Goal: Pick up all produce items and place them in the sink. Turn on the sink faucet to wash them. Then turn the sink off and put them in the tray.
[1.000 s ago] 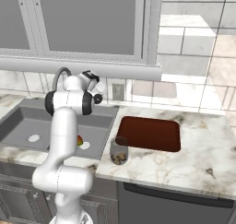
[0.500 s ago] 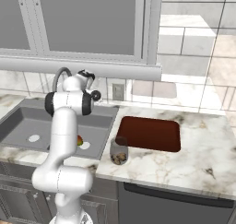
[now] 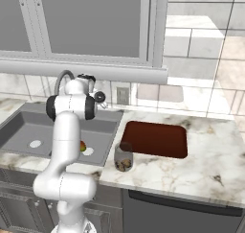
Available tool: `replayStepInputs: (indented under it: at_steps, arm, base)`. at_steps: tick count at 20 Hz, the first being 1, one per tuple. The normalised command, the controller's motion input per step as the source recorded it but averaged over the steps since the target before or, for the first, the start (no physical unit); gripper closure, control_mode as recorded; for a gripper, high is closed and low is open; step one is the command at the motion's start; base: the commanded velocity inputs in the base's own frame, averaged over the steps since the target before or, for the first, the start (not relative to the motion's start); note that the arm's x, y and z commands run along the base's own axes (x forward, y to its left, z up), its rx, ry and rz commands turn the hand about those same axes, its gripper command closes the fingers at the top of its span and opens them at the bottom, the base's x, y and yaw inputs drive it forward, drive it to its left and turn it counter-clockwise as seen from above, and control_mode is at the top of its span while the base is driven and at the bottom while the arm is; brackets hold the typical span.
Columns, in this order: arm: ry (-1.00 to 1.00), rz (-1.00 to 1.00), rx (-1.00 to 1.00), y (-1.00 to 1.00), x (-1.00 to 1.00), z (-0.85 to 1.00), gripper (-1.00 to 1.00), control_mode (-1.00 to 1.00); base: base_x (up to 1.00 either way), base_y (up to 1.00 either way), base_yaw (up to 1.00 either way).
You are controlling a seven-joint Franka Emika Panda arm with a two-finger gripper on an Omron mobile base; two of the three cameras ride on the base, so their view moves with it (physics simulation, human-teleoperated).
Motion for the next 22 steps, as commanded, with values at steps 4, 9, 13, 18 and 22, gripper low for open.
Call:
replayStepInputs:
  at_steps: [4,9,13,18,22]
  arm:
    - [0.11,-0.02,0.07,-0.53,0.0,-0.39,1.0,-1.0]
    - [0.02,0.0,-0.01,-0.01,0.0,-0.04,1.0,-1.0]
    - [0.0,0.0,0.0,0.0,0.02,0.0,1.0,-1.0]
    - [-0.03,0.06,0.0,0.04,0.14,0.0,1.0,-1.0]
    - [-0.12,0.25,0.0,0.36,0.2,0.0,1.0,-1.0]
  base:
    - [0.0,0.0,0.0]
    - [0.0,0.0,0.0]
    - [0.0,0.0,0.0]
    - [0.0,0.0,0.0]
    - [0.0,0.0,0.0]
